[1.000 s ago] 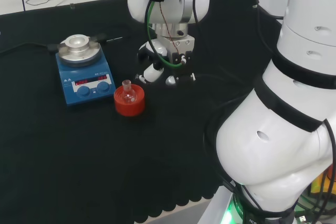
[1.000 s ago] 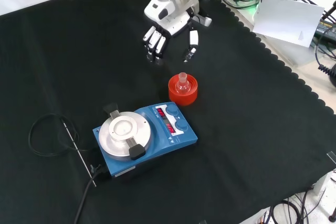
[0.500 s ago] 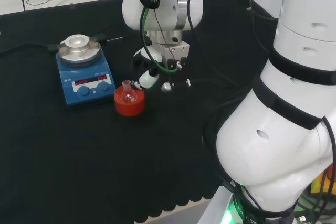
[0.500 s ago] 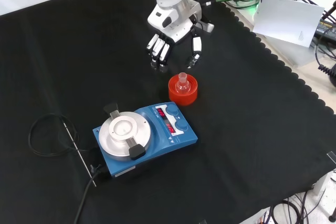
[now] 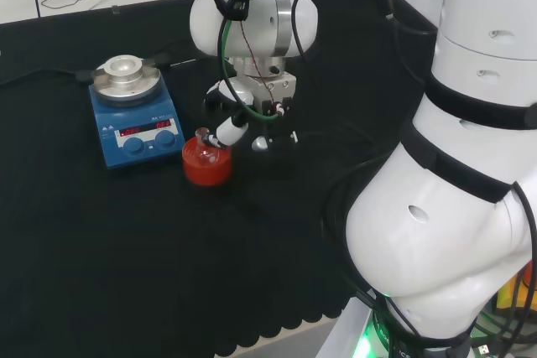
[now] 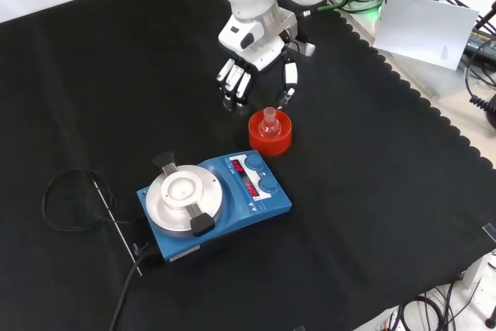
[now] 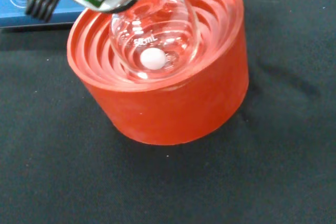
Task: Pick up the round-bottom flask.
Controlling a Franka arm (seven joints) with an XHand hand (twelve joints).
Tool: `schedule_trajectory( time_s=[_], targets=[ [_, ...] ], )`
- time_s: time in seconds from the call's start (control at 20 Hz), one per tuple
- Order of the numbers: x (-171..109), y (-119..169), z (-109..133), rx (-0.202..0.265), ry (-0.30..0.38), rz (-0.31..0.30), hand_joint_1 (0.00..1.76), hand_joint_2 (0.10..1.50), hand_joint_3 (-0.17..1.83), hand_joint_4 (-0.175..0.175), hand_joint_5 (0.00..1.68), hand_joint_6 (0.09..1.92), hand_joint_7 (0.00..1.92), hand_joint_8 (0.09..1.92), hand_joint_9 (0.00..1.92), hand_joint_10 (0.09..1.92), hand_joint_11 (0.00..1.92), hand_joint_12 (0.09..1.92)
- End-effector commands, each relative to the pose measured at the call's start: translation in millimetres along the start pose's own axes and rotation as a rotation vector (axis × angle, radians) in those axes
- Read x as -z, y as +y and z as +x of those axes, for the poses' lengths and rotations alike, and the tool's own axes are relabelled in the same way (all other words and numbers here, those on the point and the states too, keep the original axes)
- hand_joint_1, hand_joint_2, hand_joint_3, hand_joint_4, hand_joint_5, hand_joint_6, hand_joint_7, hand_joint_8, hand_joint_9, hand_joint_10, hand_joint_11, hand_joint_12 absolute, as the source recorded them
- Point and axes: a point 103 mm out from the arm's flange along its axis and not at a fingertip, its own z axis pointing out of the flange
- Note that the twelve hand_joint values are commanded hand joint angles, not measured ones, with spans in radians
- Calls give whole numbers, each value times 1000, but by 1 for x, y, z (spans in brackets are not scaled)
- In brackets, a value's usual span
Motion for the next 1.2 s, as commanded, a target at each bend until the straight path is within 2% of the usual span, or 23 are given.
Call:
schedule_trajectory(
  time_s=[0.05,0.45,0.7,0.95,1.2],
  targets=[
    [-4,6,5,11,5,-7,888,599,664,-42,582,626,355,674,528,628,246,1380],
    [-4,12,8,30,5,-34,902,609,661,-48,730,701,383,684,546,633,259,1380],
    [-10,13,7,44,15,-16,920,612,658,-55,842,746,407,690,571,637,278,1378],
    [-12,13,7,58,29,-2,927,608,654,-58,839,746,412,690,578,634,285,1374],
    [-10,12,9,69,27,-14,928,605,659,-60,808,762,415,686,584,624,291,1367]
  ],
)
